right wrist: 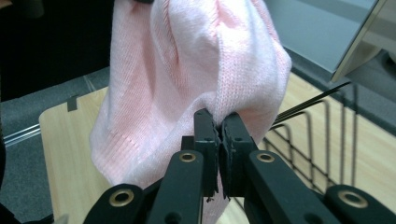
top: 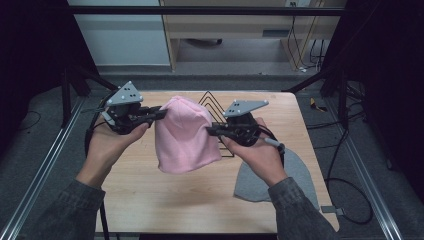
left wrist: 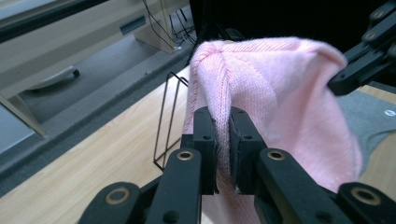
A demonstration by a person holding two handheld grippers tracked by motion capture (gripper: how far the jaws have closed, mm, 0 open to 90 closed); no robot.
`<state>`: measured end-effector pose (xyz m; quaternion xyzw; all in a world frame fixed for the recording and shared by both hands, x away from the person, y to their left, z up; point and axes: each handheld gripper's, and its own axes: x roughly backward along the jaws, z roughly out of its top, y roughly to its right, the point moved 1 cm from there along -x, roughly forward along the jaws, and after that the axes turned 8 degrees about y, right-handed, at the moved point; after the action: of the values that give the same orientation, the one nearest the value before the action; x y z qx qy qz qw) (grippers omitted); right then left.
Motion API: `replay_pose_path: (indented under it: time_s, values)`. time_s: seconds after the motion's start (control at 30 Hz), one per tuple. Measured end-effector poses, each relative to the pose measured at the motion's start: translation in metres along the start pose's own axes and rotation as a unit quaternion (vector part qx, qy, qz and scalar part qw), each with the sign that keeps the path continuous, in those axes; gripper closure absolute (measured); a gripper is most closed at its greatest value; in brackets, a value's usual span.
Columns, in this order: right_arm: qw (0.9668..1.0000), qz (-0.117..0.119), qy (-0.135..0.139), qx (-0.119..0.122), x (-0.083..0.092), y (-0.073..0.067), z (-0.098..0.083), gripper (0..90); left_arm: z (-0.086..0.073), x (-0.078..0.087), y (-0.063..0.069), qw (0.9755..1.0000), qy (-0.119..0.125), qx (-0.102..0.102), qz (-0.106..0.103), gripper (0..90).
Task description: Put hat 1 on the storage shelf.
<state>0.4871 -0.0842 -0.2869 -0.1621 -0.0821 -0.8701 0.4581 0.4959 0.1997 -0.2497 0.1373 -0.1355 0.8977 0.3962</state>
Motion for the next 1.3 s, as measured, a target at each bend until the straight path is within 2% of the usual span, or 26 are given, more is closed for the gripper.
replay_pose_path:
  time_s: [0.13,0.3,0.4,0.57,0.7,0.87,1.07,1.2,1.3]
  values:
    - [1.0,0.003,0.003,0.004,0.006,0.011,0.01,87.3,0.007,-0.004,-0.004,0.9999,-0.003,-0.007,0.01,82.9]
    - [0.9999,-0.002,0.01,-0.001,0.012,0.024,0.02,87.5,0.019,-0.011,-0.007,0.9997,-0.002,-0.013,0.021,83.4]
    - [0.9998,-0.011,0.019,0.001,0.016,0.031,0.028,87.6,0.027,-0.013,-0.008,0.9991,-0.003,-0.026,0.032,83.5]
    - [0.9993,-0.032,0.016,0.006,0.02,0.043,0.037,87.7,0.038,-0.018,-0.014,0.9989,-0.002,-0.028,0.037,83.6]
    - [0.9987,-0.049,0.015,0.008,0.022,0.054,0.041,87.7,0.045,-0.022,-0.018,0.999,0.014,-0.019,0.039,83.6]
    - [0.9975,-0.067,0.017,0.013,0.016,0.063,0.047,87.6,0.06,-0.033,-0.019,0.9978,0.027,-0.034,0.05,83.4]
    - [0.9951,-0.092,0.035,0.012,0.007,0.073,0.052,87.4,0.073,-0.045,-0.027,0.9962,0.048,-0.038,0.062,83.2]
    - [0.9939,-0.101,0.043,0.011,0.002,0.079,0.052,87.3,0.076,-0.053,-0.031,0.9951,0.053,-0.046,0.07,83.0]
    - [0.9932,-0.107,0.043,0.012,-0.003,0.084,0.049,87.2,0.072,-0.061,-0.035,0.9951,0.049,-0.045,0.072,82.9]
